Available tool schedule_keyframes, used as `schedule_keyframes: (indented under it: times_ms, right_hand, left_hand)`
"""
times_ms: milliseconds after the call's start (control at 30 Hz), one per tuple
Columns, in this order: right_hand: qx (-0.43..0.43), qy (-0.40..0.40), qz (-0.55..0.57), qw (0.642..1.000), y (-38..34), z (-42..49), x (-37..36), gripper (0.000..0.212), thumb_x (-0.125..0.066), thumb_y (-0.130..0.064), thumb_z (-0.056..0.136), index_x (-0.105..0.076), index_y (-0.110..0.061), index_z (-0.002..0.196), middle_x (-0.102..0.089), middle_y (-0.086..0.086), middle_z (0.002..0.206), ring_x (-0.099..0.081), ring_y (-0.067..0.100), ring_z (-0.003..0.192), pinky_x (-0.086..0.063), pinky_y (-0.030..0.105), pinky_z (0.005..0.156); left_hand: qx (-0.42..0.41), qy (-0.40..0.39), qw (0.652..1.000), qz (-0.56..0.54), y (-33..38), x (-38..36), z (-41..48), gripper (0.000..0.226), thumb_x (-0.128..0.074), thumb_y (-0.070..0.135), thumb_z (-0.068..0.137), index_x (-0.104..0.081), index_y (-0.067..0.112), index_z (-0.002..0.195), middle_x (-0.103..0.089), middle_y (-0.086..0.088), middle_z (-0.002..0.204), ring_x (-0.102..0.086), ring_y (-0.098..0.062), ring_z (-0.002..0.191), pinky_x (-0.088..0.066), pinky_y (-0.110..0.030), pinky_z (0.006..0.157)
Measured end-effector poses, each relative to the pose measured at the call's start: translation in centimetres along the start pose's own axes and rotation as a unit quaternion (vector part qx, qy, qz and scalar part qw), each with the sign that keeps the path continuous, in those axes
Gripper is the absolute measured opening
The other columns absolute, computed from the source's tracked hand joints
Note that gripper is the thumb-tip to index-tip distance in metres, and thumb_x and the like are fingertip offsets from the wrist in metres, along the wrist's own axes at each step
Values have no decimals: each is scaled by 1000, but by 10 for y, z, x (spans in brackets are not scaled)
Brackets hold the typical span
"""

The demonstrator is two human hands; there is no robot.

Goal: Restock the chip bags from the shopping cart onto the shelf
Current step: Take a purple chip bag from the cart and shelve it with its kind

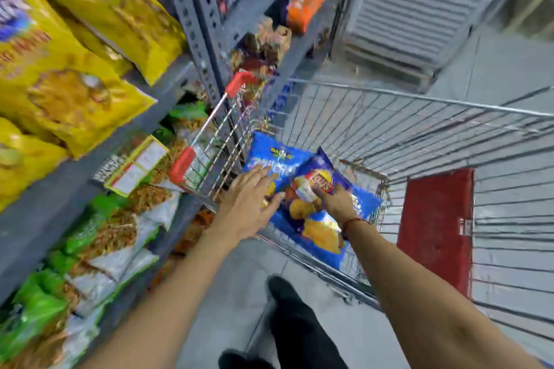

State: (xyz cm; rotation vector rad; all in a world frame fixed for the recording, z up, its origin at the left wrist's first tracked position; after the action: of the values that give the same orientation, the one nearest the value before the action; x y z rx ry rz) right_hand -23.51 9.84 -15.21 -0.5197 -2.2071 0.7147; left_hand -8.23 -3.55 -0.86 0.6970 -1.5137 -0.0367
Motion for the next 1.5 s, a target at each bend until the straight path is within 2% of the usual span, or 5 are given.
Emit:
schedule_keyframes:
  times_ms: [267,533,767,1167,1500]
  right_hand:
    - [-200,-46,276,939,54,20,-50,98,-75,-43,74,-25,2,146,-30,18,153,-36,39,135,-34,54,109]
    - [-229,-61,338,911,57,40,-78,123,-91,-50,39,-38,0,139,-50,14,139,-52,36,121,-48,46,92]
    - [-191,-58,336,921,41,29,-63,54,-81,-29,70,-54,1,106,-58,12,80,-52,22,59,-47,30,49]
    - [-128,-48,414,900,3,-10,-12,40,-74,-35,71,-51,-16,98,-43,0,67,-33,13,53,-33,23,45]
    - [81,-109,450,883,-123,-57,40,10,-74,-19,75,-77,-13,83,-70,1,76,-61,20,72,-50,29,64]
  left_hand:
    - [66,-77,995,-17,-20,-23,7,53,-42,53,88,-51,20,128,-59,-1,128,-53,-22,116,-43,-38,93]
    - [70,-29,997,-24,-22,-17,6,49,-38,50,83,-56,24,120,-64,1,120,-58,-23,109,-46,-38,84]
    - [87,-17,996,-28,-26,-18,3,47,-38,50,83,-57,26,118,-66,1,116,-59,-23,106,-46,-35,78]
    - [119,-32,991,-47,-23,-12,-1,34,-48,44,87,-61,25,111,-70,-2,107,-64,-25,95,-52,-39,79]
    - [80,90,991,-53,6,104,-25,35,-49,36,91,-58,18,119,-63,-2,121,-58,-19,108,-42,-26,82]
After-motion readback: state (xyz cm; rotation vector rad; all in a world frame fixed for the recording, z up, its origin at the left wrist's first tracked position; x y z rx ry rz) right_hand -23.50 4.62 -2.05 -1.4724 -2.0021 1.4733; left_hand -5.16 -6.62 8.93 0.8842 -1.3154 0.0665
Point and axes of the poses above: each hand's wrist, its own z-axis towards the middle knuckle, its own x-axis out of the back of the hand, y = z × x, the point moved 9 cm from there along z, towards the middle knuckle
